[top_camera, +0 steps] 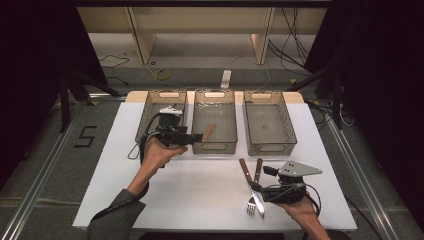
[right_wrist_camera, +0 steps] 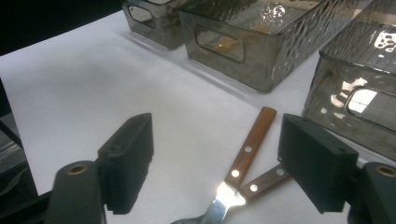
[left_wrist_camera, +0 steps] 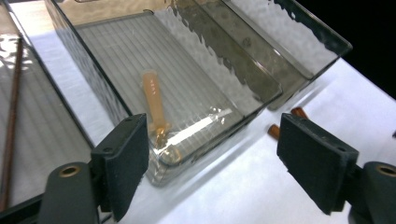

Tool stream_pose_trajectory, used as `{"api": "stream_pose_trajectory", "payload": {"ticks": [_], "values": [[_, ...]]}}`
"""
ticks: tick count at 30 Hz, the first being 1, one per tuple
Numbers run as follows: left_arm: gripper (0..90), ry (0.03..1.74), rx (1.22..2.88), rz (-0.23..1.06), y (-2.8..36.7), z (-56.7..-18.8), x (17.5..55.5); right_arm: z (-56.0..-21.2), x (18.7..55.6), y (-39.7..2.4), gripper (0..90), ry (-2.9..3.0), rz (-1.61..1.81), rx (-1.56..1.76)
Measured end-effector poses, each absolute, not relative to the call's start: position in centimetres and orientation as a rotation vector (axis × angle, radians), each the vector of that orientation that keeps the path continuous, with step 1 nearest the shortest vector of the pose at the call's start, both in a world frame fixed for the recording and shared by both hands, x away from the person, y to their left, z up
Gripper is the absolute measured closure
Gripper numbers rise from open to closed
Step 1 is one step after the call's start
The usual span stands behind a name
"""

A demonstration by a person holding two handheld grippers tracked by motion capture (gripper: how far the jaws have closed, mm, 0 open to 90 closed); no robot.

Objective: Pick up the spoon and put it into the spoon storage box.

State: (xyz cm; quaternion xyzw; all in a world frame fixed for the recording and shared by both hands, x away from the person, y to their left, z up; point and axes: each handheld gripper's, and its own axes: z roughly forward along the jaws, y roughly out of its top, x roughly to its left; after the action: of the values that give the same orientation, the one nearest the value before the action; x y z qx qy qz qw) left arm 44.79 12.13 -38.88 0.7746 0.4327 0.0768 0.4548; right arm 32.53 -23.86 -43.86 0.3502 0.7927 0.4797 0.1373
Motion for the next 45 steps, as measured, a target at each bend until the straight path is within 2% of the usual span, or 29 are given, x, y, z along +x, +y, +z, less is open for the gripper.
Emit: {"api": "stream_pose_trajectory", "payload": {"ticks": [9,18,30,45], "values": [[21.4,1.010,1.896,0.209,13.0,-39.8,42.4,-43.9,34.0,-23.5,35.0,2.321,1.370,1.001],[21.4,0.962,1.841,0.196,13.7,-40.4,40.3,-44.0,35.4,-23.6,46.2,2.332,1.375,1.012],[20.7,0.942,1.864,0.244,15.0,-41.4,37.9,-44.6,36.8,-22.9,60.5,2.385,1.339,0.995],[18.1,0.951,1.852,0.257,16.7,-41.8,36.1,-44.9,38.2,-22.1,70.2,2.415,1.293,1.006]]}}
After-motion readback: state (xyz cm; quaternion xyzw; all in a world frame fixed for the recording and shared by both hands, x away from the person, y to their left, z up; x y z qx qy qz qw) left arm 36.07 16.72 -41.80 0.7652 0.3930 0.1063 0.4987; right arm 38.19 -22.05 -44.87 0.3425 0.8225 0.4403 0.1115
